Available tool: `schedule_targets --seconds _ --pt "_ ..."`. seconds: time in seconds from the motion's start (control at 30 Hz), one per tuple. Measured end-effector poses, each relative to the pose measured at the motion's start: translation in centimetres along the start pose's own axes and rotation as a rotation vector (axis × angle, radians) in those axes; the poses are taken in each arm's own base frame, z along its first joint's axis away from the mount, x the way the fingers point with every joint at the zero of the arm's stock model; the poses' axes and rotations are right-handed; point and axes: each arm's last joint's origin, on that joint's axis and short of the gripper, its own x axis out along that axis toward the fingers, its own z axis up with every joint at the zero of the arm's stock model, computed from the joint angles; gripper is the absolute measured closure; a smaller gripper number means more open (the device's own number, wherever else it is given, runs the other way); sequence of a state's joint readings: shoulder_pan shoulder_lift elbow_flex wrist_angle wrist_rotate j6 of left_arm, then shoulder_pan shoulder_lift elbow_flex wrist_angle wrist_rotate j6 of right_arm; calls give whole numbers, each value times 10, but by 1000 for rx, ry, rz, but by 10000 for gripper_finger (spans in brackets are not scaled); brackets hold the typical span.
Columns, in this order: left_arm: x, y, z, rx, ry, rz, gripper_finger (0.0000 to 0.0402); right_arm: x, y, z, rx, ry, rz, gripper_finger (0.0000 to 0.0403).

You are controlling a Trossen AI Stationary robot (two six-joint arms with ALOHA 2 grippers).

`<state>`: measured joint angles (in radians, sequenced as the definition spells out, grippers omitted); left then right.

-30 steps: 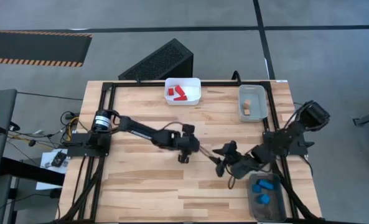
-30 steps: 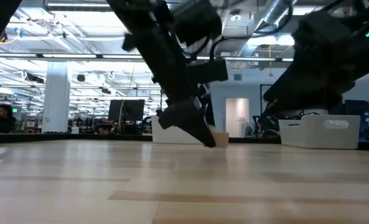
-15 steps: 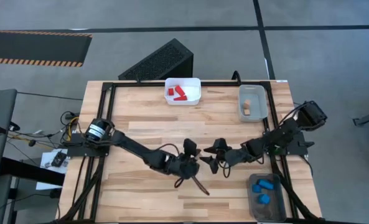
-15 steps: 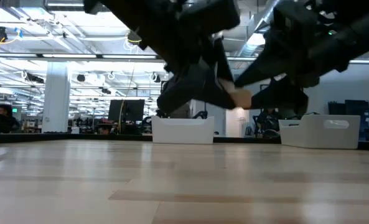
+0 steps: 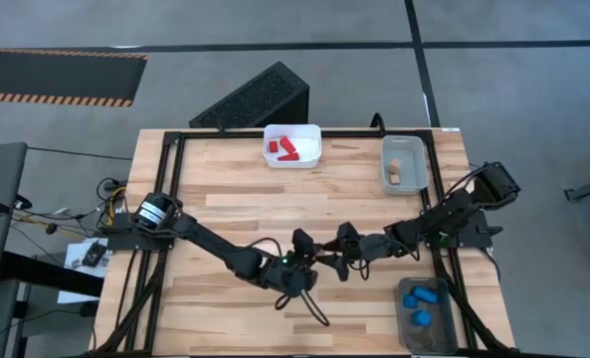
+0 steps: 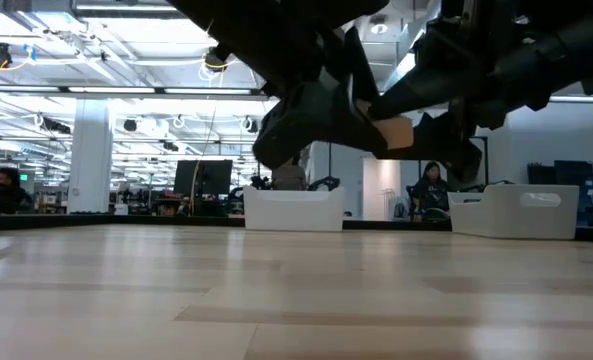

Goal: Sort & place blocks by color
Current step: Put the brown block into the gray bin

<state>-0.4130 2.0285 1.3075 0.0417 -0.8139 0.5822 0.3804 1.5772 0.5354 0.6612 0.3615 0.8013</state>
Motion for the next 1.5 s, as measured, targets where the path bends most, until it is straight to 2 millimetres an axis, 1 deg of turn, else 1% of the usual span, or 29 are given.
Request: schedule_targets --seconds 0.27,0.33,0.47,0.6,0.7,0.83,0.93,1.0,1.07,1.17,1.27,1.37,1.5 --pt "3 4 0 -31 -2 33 210 1 -2 3 18 5 7 263" --pt "3 4 -1 -41 13 41 204 2 -4 5 16 -1 -1 280" --pt "2 3 -6 -114 75 64 195 1 -11 10 10 6 -57 280" --pt "-5 4 -20 -185 172 47 184 -8 -25 20 3 -8 -232 275" --pt "-13 2 -37 -240 241 -3 175 -26 -40 32 -36 -25 -455 264" --pt "-22 -2 -59 -348 242 -80 166 -61 -65 54 -24 -84 -745 269" --pt "-28 -9 -76 -411 222 -100 164 -83 -80 73 27 -114 -848 273" --pt "-31 -14 -86 -463 193 -96 164 -96 -92 82 59 -120 -923 270" --pt "-34 -19 -98 -474 189 -95 164 -106 -105 90 102 -128 -1003 265" --pt "-36 -23 -109 -494 188 -92 164 -119 -126 94 178 -71 -1134 263" --pt "-37 -23 -111 -507 192 -89 164 -125 -141 93 243 -5 -1228 268" --pt "-37 -23 -111 -502 190 -90 164 -127 -154 91 272 51 -1320 265" --pt "-36 -23 -109 -512 181 -95 164 -125 -168 89 286 123 -1409 248"
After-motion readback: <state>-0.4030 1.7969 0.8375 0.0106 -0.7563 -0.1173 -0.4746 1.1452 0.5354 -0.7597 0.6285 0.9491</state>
